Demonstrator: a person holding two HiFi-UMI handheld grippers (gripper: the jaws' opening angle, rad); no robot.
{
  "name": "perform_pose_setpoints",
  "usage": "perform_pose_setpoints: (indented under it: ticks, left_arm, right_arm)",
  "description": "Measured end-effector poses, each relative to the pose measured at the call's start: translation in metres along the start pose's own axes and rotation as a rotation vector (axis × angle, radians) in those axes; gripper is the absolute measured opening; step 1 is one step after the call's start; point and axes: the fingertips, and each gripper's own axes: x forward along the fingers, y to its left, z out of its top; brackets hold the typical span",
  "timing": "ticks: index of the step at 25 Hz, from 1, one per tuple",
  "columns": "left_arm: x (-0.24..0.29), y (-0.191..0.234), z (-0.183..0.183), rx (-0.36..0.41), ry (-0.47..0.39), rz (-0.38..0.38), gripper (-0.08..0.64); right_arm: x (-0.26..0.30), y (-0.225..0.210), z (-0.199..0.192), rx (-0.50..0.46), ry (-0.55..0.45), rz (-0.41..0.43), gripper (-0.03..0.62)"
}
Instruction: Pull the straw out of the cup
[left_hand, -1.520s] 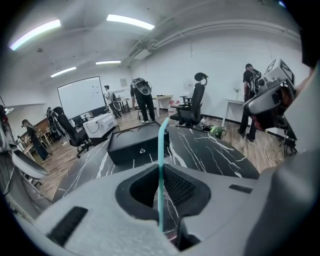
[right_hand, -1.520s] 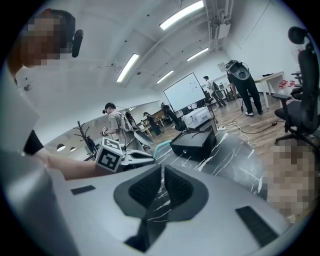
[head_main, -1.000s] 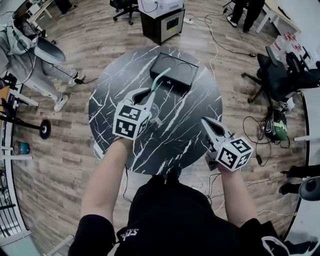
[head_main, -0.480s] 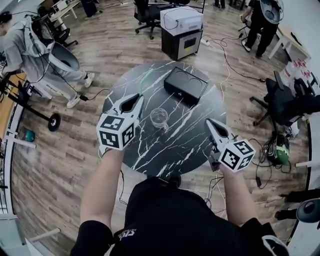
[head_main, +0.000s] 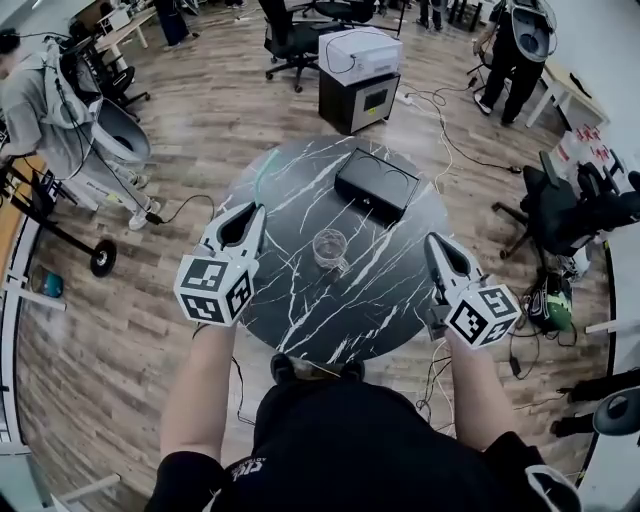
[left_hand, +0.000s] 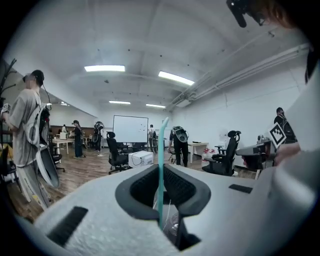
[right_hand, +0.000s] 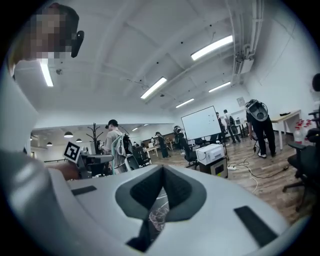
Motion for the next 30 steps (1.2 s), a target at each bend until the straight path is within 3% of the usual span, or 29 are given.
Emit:
perform_pose_setpoints:
  ticks: [7,14,30]
  left_arm:
    - [-0.025,0.03,0.002,0.008,-0.043,-0.009,0.04]
    - [-0.018,0.039,-0.003,-0.046,-0.046,-0.033,0.04]
    - [-0.003,0.024,-0.006,-0.067,-0.024,-0.074,0.04]
  right_arm:
    - [0.025,0.033,0.008,0.077,-0.042,-0.043,0.003]
    - [0.026,0.046,0.012,-0.009,-0.024,-0.049,0.002]
    - [0.012,0.034,0.004,-0.008,-0.008,-0.072,0.002]
